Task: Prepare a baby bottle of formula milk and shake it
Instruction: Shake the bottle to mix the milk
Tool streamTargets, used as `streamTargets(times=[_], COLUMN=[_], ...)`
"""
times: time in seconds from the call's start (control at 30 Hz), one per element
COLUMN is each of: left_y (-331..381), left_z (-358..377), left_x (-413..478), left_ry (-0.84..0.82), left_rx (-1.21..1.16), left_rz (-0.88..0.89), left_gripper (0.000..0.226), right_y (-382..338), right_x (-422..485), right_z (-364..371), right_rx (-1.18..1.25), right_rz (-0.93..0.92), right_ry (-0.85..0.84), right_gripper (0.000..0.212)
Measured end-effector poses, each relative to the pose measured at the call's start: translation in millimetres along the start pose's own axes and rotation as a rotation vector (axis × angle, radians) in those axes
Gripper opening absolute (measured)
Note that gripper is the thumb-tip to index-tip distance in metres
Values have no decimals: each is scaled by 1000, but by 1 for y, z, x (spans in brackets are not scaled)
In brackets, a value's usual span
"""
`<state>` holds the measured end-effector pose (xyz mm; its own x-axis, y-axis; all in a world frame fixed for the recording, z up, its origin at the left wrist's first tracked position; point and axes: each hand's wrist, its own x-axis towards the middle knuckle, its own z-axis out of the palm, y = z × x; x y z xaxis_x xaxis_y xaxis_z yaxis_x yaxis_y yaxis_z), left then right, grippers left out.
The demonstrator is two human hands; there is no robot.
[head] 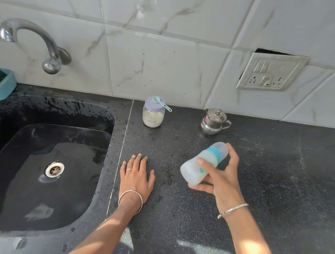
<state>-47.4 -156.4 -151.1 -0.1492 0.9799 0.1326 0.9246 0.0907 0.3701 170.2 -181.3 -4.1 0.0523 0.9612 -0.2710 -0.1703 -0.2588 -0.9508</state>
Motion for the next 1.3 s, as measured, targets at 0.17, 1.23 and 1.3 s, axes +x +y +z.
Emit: streamTargets(times=[0.17, 1.23, 1.3], left_y=[-1, 0, 0], left_z=[0, -1, -2], left_x=[0, 1, 1], left_ry=[2, -4, -11], left_rx=[-6, -22, -17], left_rz=[0, -5, -5], left_gripper=[51, 50, 51], right_y=[1, 13, 14], right_x=[-4, 0, -1], right_z=[4, 18, 18], right_rx=[-41, 96, 37], right_rz=[64, -46, -21], right_ry=[-88, 96, 52], right_gripper=[99, 89, 90])
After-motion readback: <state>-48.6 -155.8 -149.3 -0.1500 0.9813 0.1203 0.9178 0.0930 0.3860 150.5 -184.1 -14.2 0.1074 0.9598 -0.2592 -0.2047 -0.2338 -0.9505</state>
